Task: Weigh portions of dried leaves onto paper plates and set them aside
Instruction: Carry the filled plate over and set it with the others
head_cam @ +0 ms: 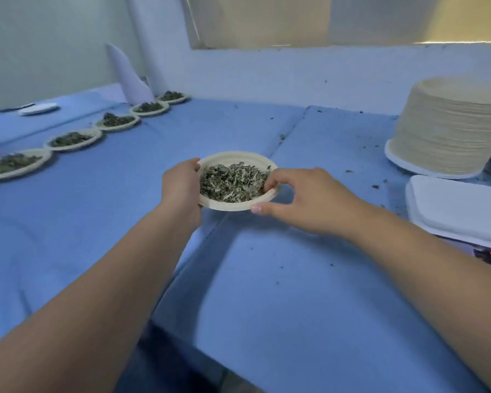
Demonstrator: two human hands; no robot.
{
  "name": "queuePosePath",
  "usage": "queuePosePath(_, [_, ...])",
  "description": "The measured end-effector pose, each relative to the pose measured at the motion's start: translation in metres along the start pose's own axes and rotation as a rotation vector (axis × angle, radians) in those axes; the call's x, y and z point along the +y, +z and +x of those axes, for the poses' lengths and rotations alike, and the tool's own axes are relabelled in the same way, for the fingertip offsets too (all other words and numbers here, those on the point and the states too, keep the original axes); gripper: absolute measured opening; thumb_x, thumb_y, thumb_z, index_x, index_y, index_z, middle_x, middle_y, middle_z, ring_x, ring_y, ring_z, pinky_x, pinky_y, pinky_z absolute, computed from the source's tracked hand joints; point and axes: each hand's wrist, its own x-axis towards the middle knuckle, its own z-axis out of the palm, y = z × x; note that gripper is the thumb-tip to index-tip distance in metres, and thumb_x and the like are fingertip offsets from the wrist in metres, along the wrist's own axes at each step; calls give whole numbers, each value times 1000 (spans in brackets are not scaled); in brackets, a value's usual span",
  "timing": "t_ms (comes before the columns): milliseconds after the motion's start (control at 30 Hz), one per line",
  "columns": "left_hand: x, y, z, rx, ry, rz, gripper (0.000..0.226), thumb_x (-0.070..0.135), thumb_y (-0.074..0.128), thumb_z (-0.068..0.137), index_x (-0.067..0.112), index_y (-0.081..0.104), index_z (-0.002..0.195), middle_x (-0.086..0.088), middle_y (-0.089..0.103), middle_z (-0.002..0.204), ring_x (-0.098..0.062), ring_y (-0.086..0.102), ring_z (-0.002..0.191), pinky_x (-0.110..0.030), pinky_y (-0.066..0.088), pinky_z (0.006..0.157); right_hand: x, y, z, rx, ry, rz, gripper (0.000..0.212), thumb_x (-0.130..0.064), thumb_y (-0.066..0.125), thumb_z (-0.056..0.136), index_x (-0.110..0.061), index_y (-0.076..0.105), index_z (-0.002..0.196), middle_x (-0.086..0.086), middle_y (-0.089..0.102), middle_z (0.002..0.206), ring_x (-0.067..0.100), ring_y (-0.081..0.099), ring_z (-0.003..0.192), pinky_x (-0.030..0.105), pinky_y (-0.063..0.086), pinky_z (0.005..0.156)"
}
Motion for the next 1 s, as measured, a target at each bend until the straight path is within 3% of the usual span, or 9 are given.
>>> queuePosePath(133, [1, -24, 38, 129, 20, 56, 10, 10, 49, 90, 17, 54, 90, -9, 47, 91, -21, 44, 83, -40, 34, 72, -17, 35, 42, -13, -18, 5, 45, -78, 60, 78, -38, 60, 98, -16, 66, 91, 10, 60, 86, 31, 50, 74])
queuePosePath(333, [19, -29, 113, 168, 66, 216, 23, 4, 46, 86, 17, 43, 67, -8, 42, 74, -22, 35, 71, -33, 28, 58, -18, 82, 131, 9, 46, -62, 46, -74, 58, 82, -33, 58, 102, -8, 64, 92, 24, 60, 95, 38, 50, 80])
queuePosePath(400, [22, -28, 141, 151, 106, 311, 29, 2, 44, 82, 18, 33, 61, -2, 32, 60, -23, 25, 61, -27, 18, 50, -11, 97, 167, 10, 71, -98, 44, -72, 57, 84, -32, 57, 104, -4, 66, 100, 27, 61, 100, 38, 47, 80])
queuePosePath(467, [26, -26, 166, 93, 225, 494, 25, 2, 41, 82, 17, 40, 61, -5, 38, 60, -30, 30, 62, -32, 23, 49, -2, 111, 202, -14, 107, -127, 44, -67, 55, 89, -30, 55, 114, 0, 67, 113, 30, 60, 109, 39, 45, 83])
queuePosePath(533, [26, -24, 196, 29, 308, 703, 29, 5, 42, 90, 6, 70, 101, -20, 67, 106, -44, 57, 101, -43, 47, 79, 8, 123, 233, -22, 126, -134, 51, -63, 50, 95, -24, 52, 129, 7, 64, 125, 34, 56, 117, 42, 46, 91])
queuePosePath(567, [25, -24, 210, 33, 328, 794, 40, 6, 43, 95, 4, 63, 130, -19, 61, 135, -38, 53, 127, -40, 44, 100, 13, 129, 247, -16, 126, -132, 55, -61, 47, 97, -21, 49, 134, 10, 61, 130, 34, 54, 120, 43, 45, 95])
queuePosePath(633, [21, -23, 240, 49, 397, 941, 48, 7, 45, 99, 4, 48, 146, -16, 50, 150, -32, 46, 139, -36, 37, 108, 22, 137, 271, -7, 151, -131, 60, -60, 41, 100, -19, 43, 143, 13, 56, 139, 35, 50, 127, 46, 42, 103])
queuePosePath(767, [4, -21, 275, 60, 554, 1214, 24, 12, 41, 101, 1, 51, 120, -21, 52, 133, -39, 51, 122, -39, 34, 85, 35, 148, 304, -26, 197, -207, 66, -64, 36, 99, -21, 36, 148, 13, 50, 147, 35, 46, 133, 50, 36, 109])
queuePosePath(1000, [-2, -19, 280, -59, 670, 1395, 26, 23, 37, 104, 6, 54, 113, -17, 56, 127, -33, 50, 119, -32, 24, 79, 35, 146, 322, -22, 233, -204, 66, -65, 36, 98, -23, 35, 150, 13, 49, 148, 35, 45, 135, 51, 36, 110])
